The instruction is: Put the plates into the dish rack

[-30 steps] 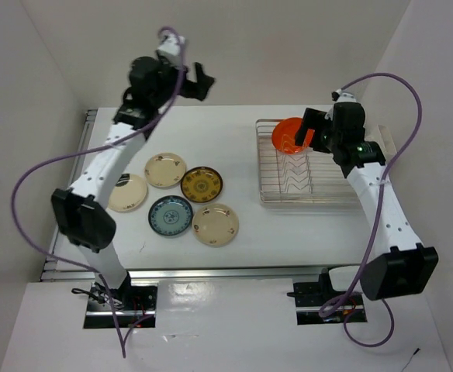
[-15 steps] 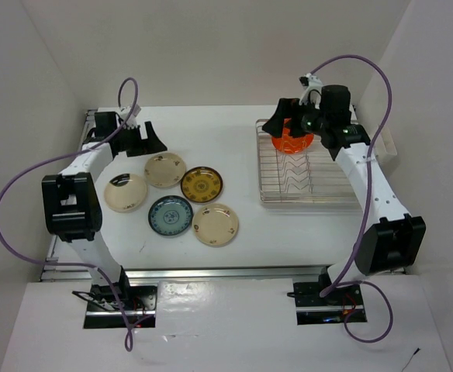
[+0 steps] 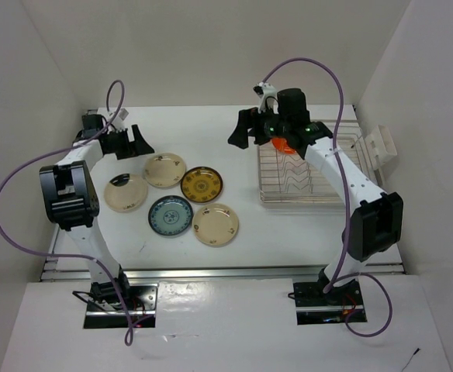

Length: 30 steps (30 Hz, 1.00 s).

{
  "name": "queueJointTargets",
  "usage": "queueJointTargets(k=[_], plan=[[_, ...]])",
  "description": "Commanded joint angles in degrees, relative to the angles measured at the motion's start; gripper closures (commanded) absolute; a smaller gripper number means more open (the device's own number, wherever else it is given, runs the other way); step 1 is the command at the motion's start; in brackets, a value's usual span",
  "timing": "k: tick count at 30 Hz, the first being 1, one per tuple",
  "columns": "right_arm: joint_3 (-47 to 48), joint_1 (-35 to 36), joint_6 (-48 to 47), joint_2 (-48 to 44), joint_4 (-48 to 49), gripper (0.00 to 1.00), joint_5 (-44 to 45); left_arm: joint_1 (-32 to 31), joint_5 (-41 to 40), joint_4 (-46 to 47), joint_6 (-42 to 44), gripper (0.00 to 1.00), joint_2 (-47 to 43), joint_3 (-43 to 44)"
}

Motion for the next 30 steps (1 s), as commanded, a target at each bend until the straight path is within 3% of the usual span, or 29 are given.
queueJointTargets(k=[1, 14, 18, 19, 22, 23, 25, 30], plan=[[3.0, -0.09, -0.26, -0.26, 5.34, 0.0, -0.15, 1.12, 2.83, -1.56, 4.38, 0.07, 2.98, 0.78], [8.71, 3.59, 0.27, 5.88, 5.34, 0.0, -0.68, 1.12, 10.48, -7.53, 8.43, 0.21, 13.6, 5.35], [10.03, 4.12, 0.27, 7.21, 5.86, 0.0, -0.15, 1.12, 11.1, -8.67, 8.43, 0.4, 15.28, 6.67], [10.82, 4.13, 0.27, 7.9, 5.87, 0.0, -0.15, 1.12, 11.1, -8.68, 8.43, 0.52, 15.29, 6.67], [11.44, 4.74, 0.27, 8.96, 7.01, 0.0, -0.15, 0.59, 10.48, -8.68, 9.66, 0.68, 15.29, 6.05], [11.96, 4.74, 0.27, 8.96, 7.01, 0.0, -0.15, 0.59, 10.48, -8.68, 9.66, 0.83, 15.29, 6.05], [12.58, 4.74, 0.27, 10.28, 7.01, 0.0, -0.15, -0.64, 9.87, -9.72, 10.71, 1.0, 15.29, 6.57], [14.6, 5.27, 0.8, 13.18, 7.01, 0.0, -2.86, -1.35, 9.25, -8.59, 8.1, 1.0, 12.14, 8.5]])
